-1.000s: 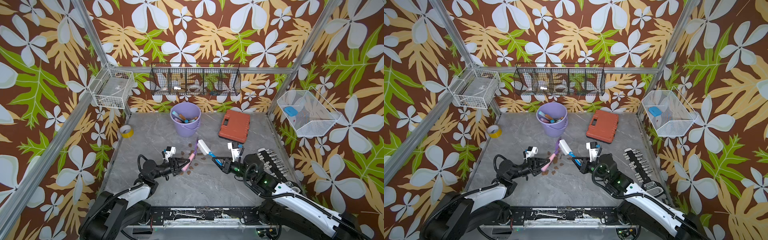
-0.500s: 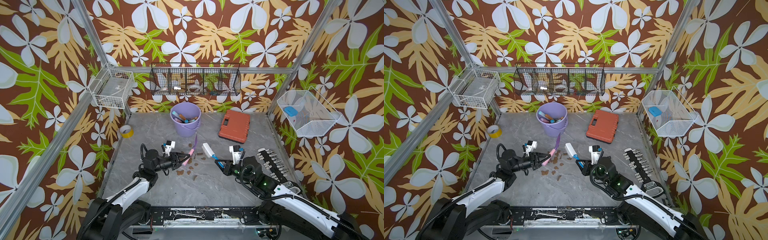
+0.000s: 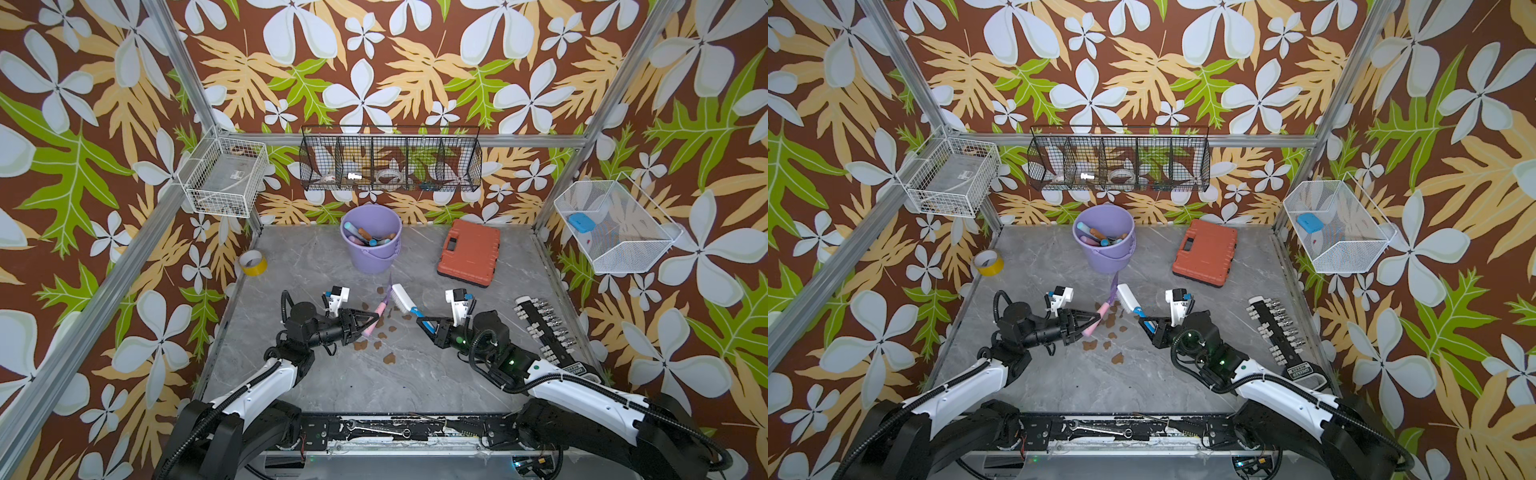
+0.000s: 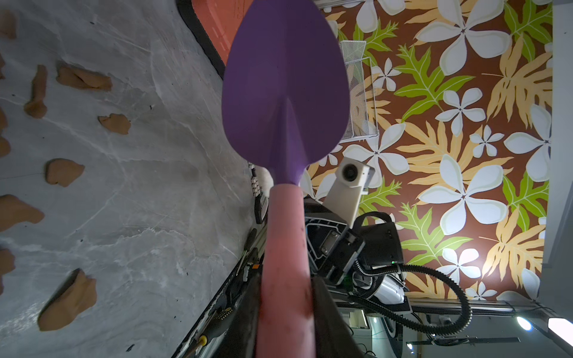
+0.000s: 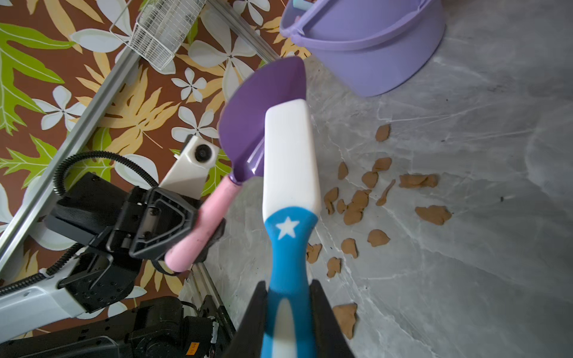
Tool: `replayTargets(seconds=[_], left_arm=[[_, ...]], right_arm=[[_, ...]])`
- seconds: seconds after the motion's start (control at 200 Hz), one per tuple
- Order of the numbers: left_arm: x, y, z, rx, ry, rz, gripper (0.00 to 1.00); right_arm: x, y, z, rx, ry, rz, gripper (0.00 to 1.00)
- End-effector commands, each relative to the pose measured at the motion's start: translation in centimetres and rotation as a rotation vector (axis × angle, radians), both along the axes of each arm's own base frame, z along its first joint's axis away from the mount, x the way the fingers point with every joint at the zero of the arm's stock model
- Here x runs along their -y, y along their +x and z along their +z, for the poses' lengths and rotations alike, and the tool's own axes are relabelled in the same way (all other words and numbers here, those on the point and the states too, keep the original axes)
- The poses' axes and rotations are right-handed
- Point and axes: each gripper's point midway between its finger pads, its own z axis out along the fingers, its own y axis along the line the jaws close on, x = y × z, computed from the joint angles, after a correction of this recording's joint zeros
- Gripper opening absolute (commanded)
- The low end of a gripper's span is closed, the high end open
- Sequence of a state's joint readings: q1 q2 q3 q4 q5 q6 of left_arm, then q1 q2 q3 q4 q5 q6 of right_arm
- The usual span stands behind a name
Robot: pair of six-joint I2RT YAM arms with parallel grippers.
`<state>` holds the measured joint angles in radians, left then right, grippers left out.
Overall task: Brush the soil off the hand trowel and place it into the bucket
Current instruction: Brush off the soil from the hand trowel.
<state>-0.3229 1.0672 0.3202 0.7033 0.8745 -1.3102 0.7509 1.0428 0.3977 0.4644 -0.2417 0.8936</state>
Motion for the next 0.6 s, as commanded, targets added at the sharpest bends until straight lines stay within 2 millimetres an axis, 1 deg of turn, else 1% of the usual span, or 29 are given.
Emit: replayTargets(seconds=[0.0, 0.075, 0.115, 0.14, 0.17, 0.175, 0.19, 0.215, 0.22, 0.23, 0.245, 0.285, 0.3, 0.305, 0.315, 0.33, 0.38, 0.4, 0.415, 0.45, 0.5, 0.596], left_arm=[[0.3, -0.4, 2.3, 0.076, -0.060, -0.033, 0.00], [0.3, -0.2, 2.5, 0.078, -0.050, -0.034, 0.00], [0.4, 0.1, 1.9, 0.071, 0.005, -0.036, 0.00], [0.3, 0.5, 1.0, 0.049, 0.063, -0.022, 0.00], [-0.1, 1.1, -0.4, 0.046, 0.184, -0.002, 0.00], [-0.2, 1.3, -0.2, 0.065, 0.200, 0.003, 0.00], [-0.6, 1.3, -1.5, 0.037, 0.281, 0.008, 0.00], [-1.2, 1.6, -2.3, 0.039, 0.410, 0.017, 0.00], [-1.3, 1.9, -2.2, 0.057, 0.434, 0.025, 0.00], [-1.8, 1.9, -2.8, 0.041, 0.493, 0.032, 0.00], [-2.3, 2.0, -3.3, 0.045, 0.579, 0.033, 0.00], [-3.2, 2.0, -4.0, 0.059, 0.771, 0.019, 0.00], [-3.9, 2.2, -4.4, 0.060, 0.861, 0.031, 0.00], [-4.1, 2.1, -4.7, 0.058, 0.891, 0.029, 0.00], [-4.4, 2.2, -4.7, 0.064, 0.940, 0.032, 0.00], [-4.9, 2.2, -4.8, 0.072, 1.015, 0.035, 0.00], [-6.1, 2.2, -5.2, 0.083, 1.216, 0.031, 0.00], [-6.0, 2.0, -5.0, 0.098, 1.275, 0.021, 0.00], [-6.6, 2.2, -4.8, 0.109, 1.340, 0.041, 0.00], [-6.9, 2.2, -4.4, 0.144, 1.445, 0.056, 0.00], [-6.9, 2.3, -3.7, 0.178, 1.521, 0.074, 0.00], [-6.3, 2.2, -2.3, 0.235, 1.548, 0.112, 0.00]], right_arm=[[-0.3, -0.2, 1.6, 0.045, 0.084, 0.011, 0.00], [0.6, -0.1, 1.2, 0.044, 0.022, -0.019, 0.00], [1.5, 0.0, 1.7, 0.064, -0.027, -0.047, 0.00], [2.0, 0.1, 2.3, 0.086, -0.056, -0.064, 0.00], [2.9, 0.3, 3.4, 0.116, -0.089, -0.096, 0.00], [3.0, 0.3, 3.7, 0.122, -0.094, -0.100, 0.00], [3.4, 0.4, 4.3, 0.137, -0.112, -0.117, 0.00], [4.0, 0.5, 4.9, 0.156, -0.141, -0.138, 0.00], [4.2, 0.5, 5.2, 0.161, -0.144, -0.144, 0.00], [4.6, 0.7, 5.9, 0.175, -0.161, -0.162, 0.00], [4.8, 0.7, 6.3, 0.181, -0.174, -0.172, 0.00], [5.7, 0.9, 7.3, 0.202, -0.224, -0.198, 0.00], [5.8, 1.0, 8.1, 0.212, -0.232, -0.205, 0.00], [5.9, 1.0, 8.0, 0.210, -0.241, -0.204, 0.00], [5.9, 1.0, 8.2, 0.213, -0.251, -0.203, 0.00], [5.8, 1.1, 8.8, 0.218, -0.260, -0.199, 0.00], [5.4, 1.4, 9.5, 0.208, -0.304, -0.177, 0.00], [5.0, 1.5, 9.5, 0.198, -0.321, -0.161, 0.00], [4.6, 1.6, 9.4, 0.187, -0.334, -0.146, 0.00], [3.8, 1.7, 9.1, 0.166, -0.351, -0.109, 0.00], [2.4, 1.9, 8.7, 0.140, -0.360, -0.056, 0.00], [-0.1, 1.8, 7.6, 0.105, -0.374, 0.033, 0.00]])
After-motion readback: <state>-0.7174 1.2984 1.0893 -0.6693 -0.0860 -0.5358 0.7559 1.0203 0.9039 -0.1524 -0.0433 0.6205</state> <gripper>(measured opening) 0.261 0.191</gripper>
